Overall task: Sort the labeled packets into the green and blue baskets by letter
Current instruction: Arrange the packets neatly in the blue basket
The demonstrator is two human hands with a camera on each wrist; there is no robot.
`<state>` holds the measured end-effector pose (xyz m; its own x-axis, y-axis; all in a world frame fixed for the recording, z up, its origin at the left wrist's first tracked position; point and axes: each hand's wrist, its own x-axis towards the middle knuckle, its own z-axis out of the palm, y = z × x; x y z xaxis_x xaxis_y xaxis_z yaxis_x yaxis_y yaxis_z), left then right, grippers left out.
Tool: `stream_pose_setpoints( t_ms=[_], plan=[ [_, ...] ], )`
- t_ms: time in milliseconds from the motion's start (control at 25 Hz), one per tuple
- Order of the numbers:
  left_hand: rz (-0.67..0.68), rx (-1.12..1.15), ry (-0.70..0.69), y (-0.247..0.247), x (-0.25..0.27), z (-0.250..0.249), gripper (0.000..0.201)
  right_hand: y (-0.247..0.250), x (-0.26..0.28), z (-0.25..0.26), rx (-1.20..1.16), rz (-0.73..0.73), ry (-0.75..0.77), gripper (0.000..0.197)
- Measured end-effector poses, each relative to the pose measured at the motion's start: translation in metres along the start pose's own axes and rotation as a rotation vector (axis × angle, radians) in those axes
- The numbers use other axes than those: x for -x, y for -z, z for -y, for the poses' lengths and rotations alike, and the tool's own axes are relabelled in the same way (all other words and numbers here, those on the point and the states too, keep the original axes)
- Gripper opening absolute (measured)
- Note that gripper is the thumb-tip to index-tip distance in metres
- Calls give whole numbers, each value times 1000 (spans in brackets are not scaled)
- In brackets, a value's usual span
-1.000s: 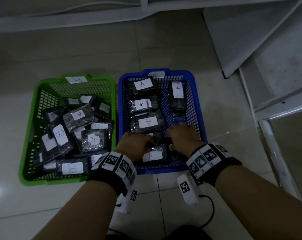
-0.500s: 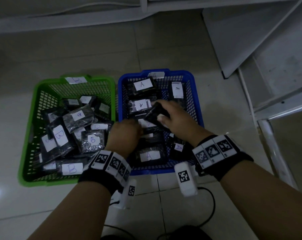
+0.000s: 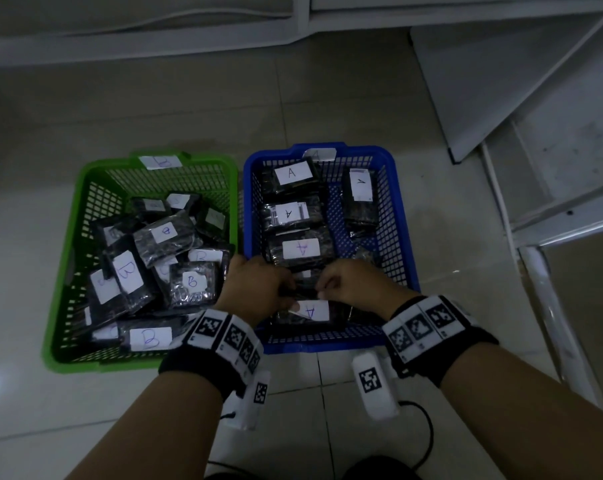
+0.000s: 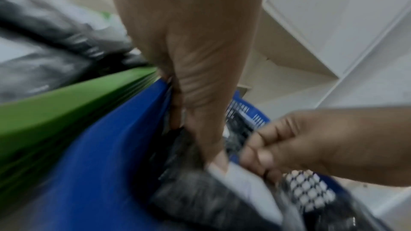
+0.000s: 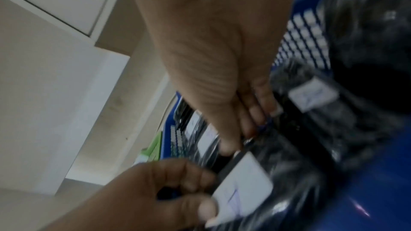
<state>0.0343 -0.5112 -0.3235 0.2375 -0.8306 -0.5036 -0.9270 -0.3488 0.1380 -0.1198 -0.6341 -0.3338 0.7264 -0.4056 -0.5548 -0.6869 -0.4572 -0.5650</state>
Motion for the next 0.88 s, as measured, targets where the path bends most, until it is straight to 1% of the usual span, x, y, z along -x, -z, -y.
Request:
stream_pose_setpoints(
  t_ms=[40,80,120,200,240,280,320,360,440,480,520,560,640,720,800,880],
  plan=[
    [14,11,0,3,-2,0,44,6,0,-6,50,-84,-31,27],
    [22,27,0,5,-4,-1,42,13,0,-12,122,-161,-77,35],
    [21,42,3,8,-8,-2,40,16,-1,-18,193,-179,-143,50],
    [-20,66,23,11,-17,-7,38,16,-3,-26,287,-56,-285,82],
    [-62,87,30,11,-21,-8,36,12,-5,-27,299,10,-309,87],
    [-107,114,25,10,-23,-10,32,7,-8,-28,284,35,-290,83],
    [-148,140,7,8,-25,-11,32,5,-9,-28,249,34,-257,73],
    [-183,155,-18,5,-25,-11,36,7,-10,-28,205,13,-226,61],
    [-207,170,-56,2,-25,-11,47,19,-13,-29,112,-74,-176,39],
    [-197,179,-63,0,-25,-11,50,25,-14,-32,57,-119,-174,33],
    [-183,180,-66,0,-25,-10,51,29,-16,-33,24,-148,-182,33],
    [-164,175,-67,-1,-25,-9,51,31,-18,-34,19,-154,-187,39],
    [-145,151,-65,-2,-26,-7,48,26,-21,-35,75,-104,-206,55],
    [-183,114,-67,-5,-26,-5,40,19,-24,-35,192,-59,-247,70],
    [-245,87,-76,-7,-25,-5,29,18,-21,-33,300,-17,-245,73],
    [-276,87,-72,-9,-26,-5,22,23,-16,-27,277,4,-233,69]
  ],
)
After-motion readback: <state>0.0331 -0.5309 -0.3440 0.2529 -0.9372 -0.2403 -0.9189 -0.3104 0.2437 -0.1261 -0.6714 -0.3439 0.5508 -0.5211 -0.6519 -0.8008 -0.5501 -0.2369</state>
